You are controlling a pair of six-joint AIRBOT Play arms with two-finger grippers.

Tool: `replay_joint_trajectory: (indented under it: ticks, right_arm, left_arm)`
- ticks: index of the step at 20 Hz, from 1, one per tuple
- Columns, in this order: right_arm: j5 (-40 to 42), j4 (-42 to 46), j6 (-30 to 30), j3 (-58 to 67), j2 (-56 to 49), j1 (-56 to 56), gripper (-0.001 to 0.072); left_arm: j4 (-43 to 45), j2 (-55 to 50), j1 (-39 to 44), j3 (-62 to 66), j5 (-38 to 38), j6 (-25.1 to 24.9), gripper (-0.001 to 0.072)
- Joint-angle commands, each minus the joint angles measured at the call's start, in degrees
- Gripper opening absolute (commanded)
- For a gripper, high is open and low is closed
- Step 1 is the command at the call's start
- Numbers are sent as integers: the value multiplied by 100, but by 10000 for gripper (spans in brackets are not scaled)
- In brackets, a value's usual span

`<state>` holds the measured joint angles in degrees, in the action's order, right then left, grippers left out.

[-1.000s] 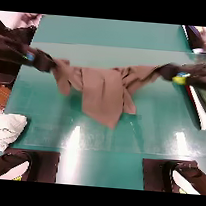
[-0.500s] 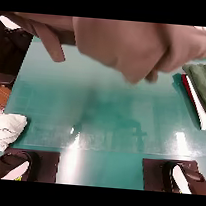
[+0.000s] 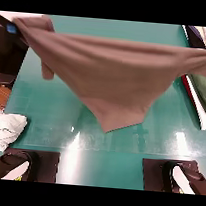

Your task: Fold the shirts.

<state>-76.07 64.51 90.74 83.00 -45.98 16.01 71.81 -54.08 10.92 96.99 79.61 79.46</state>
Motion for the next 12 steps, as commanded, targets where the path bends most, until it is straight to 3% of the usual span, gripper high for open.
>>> replay_joint_trajectory:
  ticks: [1, 6, 9, 11, 12]
  right_arm:
    - [227, 120, -44, 9, -577, -636, 11]
    - [2022, 1073, -122, 11, -1742, -1950, 13]
    - [3228, 1012, -118, 11, -2468, -2315, 14]
    - [3558, 682, -105, 15, -2894, -2356, 18]
    - [3506, 391, -107, 15, -3067, -2306, 99]
  left_arm:
    - [-52, 4, -2, -1080, -236, 4, 35]
    - [223, 4, -2, -3032, -1812, 17, 35]
    - [719, 4, -2, -3589, -2881, 411, 35]
    - [1021, 4, -2, -3628, -3209, 629, 35]
    - [1071, 4, -2, -3626, -3281, 623, 35]
